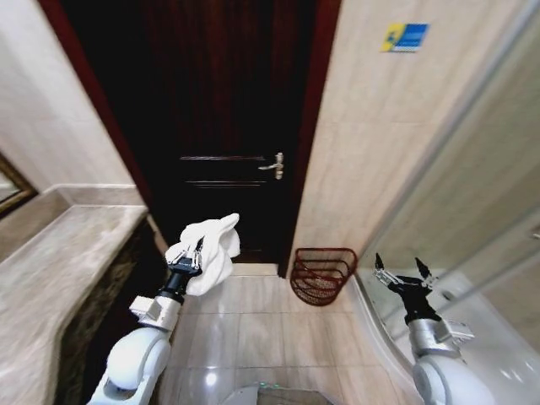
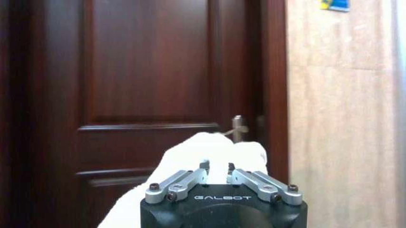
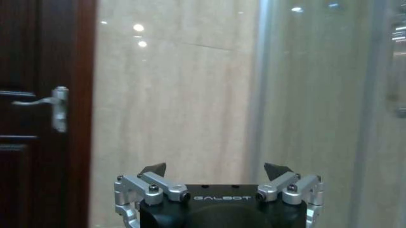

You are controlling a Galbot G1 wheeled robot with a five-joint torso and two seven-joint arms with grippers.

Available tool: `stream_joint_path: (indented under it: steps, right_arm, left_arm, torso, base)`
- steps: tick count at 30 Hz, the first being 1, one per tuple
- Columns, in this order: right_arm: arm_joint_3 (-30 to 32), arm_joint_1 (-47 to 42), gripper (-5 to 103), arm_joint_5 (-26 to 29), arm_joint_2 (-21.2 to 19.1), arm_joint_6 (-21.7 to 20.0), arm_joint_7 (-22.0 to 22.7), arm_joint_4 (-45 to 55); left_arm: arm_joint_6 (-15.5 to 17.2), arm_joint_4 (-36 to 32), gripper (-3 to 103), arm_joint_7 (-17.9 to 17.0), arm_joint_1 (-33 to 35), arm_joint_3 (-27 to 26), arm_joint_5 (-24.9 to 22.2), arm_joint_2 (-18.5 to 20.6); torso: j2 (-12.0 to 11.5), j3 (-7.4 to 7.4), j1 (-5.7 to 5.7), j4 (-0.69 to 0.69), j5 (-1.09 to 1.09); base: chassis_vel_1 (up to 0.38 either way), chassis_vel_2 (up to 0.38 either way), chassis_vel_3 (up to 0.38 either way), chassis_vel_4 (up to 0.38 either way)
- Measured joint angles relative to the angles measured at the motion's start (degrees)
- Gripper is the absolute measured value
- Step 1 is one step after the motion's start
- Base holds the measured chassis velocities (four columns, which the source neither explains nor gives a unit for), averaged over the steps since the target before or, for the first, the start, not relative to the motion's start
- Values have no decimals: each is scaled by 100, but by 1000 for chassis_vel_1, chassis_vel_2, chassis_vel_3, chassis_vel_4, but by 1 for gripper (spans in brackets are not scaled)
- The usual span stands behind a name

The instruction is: Discard the used towel into the hamper.

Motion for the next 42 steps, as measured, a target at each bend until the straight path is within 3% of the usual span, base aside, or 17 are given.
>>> stream_joint_path:
  steps: [10,16,35,42]
  right_arm:
    - [-13,47,100,5,1,-9,19,2]
    - [-13,68,100,15,-2,-14,20,7]
    - [32,105,100,188,121,38,-54,-132]
    - [209,263,100,364,-16,187,-160,-581]
  left_arm:
    - [-58,100,5,-10,1,121,3,-2]
    - [-125,151,5,-7,-20,128,82,-3]
    - [-406,365,5,248,-71,89,27,-71]
    - [-508,518,5,319,-129,-233,-290,-101]
  torso:
    - [-5,-2,-1,0,1]
    - [-135,-65,-65,2,0]
    - [-754,-404,-346,2,-1]
    - [-983,-529,-450,2,0]
  base:
    - [-113,-117,-112,-118]
    - [-26,-24,-25,-24]
    - [0,0,0,0]
    - [0,0,0,0]
